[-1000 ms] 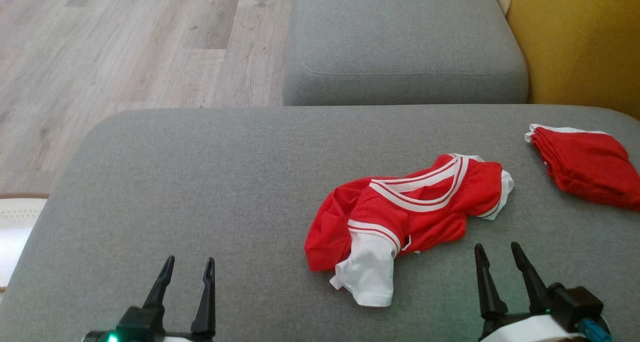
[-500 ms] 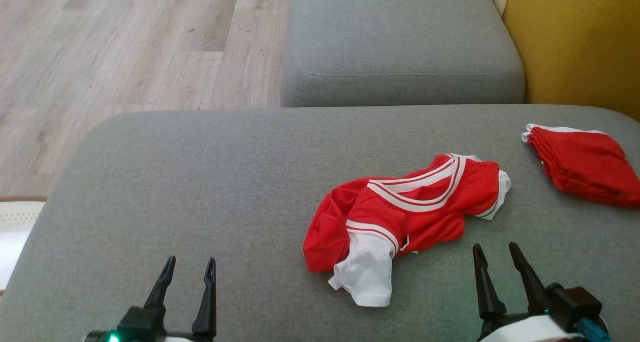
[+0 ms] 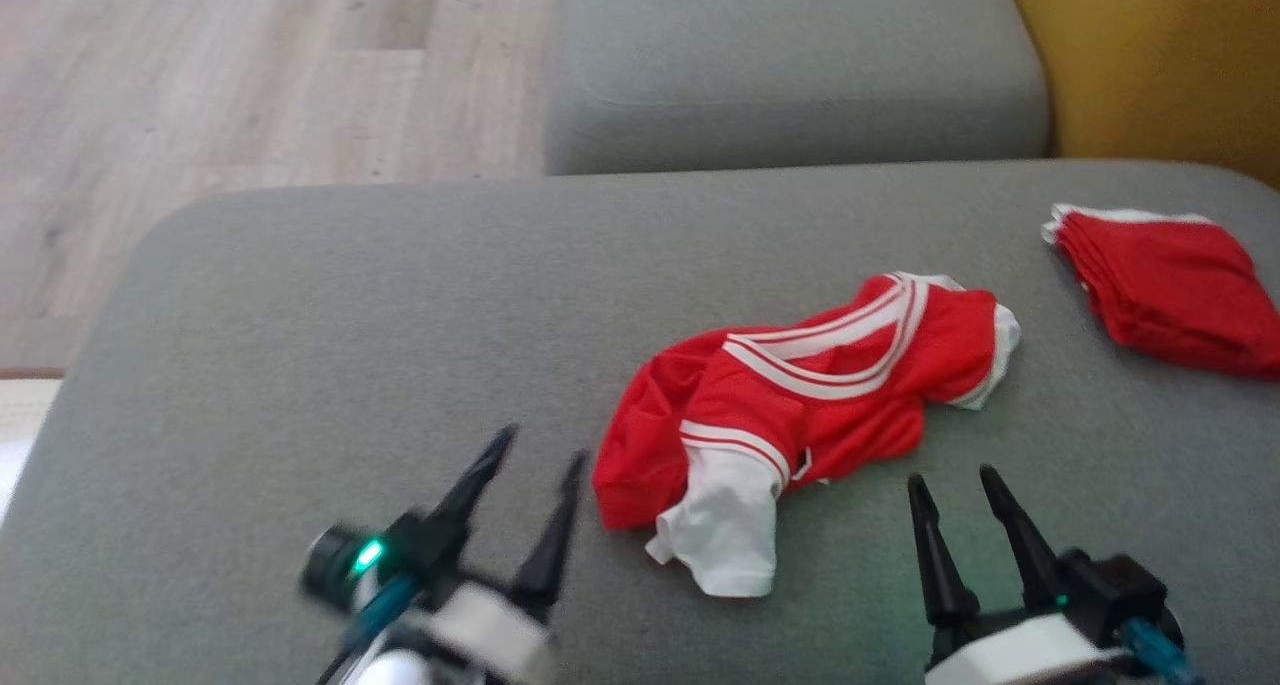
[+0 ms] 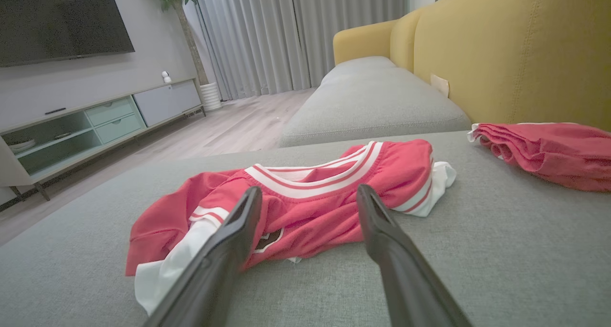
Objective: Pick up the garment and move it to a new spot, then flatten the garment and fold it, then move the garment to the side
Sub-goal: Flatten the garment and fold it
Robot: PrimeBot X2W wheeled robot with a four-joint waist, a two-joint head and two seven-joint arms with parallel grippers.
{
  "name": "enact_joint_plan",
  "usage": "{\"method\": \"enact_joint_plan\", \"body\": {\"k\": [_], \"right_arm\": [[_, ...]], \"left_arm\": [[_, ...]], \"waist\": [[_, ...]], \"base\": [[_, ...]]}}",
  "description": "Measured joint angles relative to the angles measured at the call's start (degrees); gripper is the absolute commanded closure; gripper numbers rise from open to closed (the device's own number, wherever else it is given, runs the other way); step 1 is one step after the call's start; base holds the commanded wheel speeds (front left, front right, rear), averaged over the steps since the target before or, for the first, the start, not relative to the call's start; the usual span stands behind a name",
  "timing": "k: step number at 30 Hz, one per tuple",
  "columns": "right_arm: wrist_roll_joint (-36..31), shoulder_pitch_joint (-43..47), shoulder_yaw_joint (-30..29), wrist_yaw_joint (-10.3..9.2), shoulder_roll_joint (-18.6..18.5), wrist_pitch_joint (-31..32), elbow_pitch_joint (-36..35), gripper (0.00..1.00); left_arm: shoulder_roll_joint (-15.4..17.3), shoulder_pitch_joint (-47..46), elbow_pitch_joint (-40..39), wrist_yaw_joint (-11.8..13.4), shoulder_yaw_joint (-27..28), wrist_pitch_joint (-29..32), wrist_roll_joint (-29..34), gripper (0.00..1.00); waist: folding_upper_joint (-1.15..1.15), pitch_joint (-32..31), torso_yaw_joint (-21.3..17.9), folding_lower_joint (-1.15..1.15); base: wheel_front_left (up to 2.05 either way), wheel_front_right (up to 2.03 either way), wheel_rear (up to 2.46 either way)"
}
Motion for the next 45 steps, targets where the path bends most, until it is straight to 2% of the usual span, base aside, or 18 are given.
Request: {"method": "enact_joint_plan", "body": {"k": [6,12,16,24,27,33,34,35,37,42,45], "right_arm": [[-0.74,-2.82,1.34,0.00,-0.01,0.00,-1.18,0.00],[-1.31,-4.32,1.75,0.00,-0.05,0.00,-2.58,0.00],[-1.47,-6.33,1.60,0.00,-0.11,0.00,-2.86,0.00],[-1.97,-9.01,1.09,0.00,-0.13,0.00,-3.47,0.00],[-1.97,-9.01,0.76,0.00,-0.13,0.00,-3.47,0.00],[-1.97,-9.01,0.70,0.00,-0.12,0.00,-3.41,0.00],[-1.97,-9.01,0.69,0.00,-0.12,0.00,-3.39,0.00],[-1.97,-9.02,0.69,0.00,-0.12,0.00,-3.37,0.00],[-1.97,-9.03,0.67,0.00,-0.12,0.00,-3.31,0.00],[-1.97,-9.05,0.63,0.00,-0.12,0.00,-3.27,0.00],[-1.98,-9.05,0.63,0.00,-0.12,0.00,-3.22,0.00]], "left_arm": [[-0.09,-11.19,9.56,-1.43,-10.71,0.55,-6.53,0.00],[-0.37,-23.52,18.66,-1.36,-19.52,9.05,-12.62,0.00],[-0.59,-31.50,22.73,-0.24,-22.63,13.05,-18.63,0.00],[-0.80,-38.67,33.03,6.99,-24.70,17.77,-22.83,0.00],[-0.81,-40.02,34.49,7.05,-24.98,18.27,-24.20,0.00],[-0.82,-40.57,34.04,4.58,-27.48,18.50,-28.89,0.02],[-0.84,-40.71,33.64,4.58,-28.05,18.49,-29.40,0.24],[-0.84,-40.95,33.33,4.58,-28.65,18.48,-29.76,0.54],[-0.84,-41.51,32.59,4.63,-29.40,18.22,-30.54,1.00],[-0.85,-42.57,31.79,4.34,-30.95,18.23,-31.74,1.00],[-0.80,-42.58,30.25,2.77,-31.20,18.06,-34.86,1.00]], "waist": [[0.00,2.29,-3.31,0.00],[0.00,5.93,-6.70,0.00],[0.00,9.22,-8.55,0.00],[0.00,14.07,-11.84,0.00],[0.00,14.82,-12.38,0.00],[0.00,15.00,-12.38,0.00],[0.00,14.94,-12.34,0.00],[0.00,14.87,-12.32,0.00],[0.00,14.70,-12.34,0.00],[0.00,14.27,-12.64,0.00],[0.00,13.83,-13.03,0.00]], "base": [[0.00,0.00,0.00],[0.00,0.00,0.00],[0.00,0.00,0.00],[0.00,0.00,0.00],[0.00,0.00,0.00],[0.00,0.00,0.00],[0.00,0.00,0.00],[0.00,0.00,0.00],[0.00,0.00,0.00],[0.00,0.00,0.00],[0.00,0.00,0.00]]}}
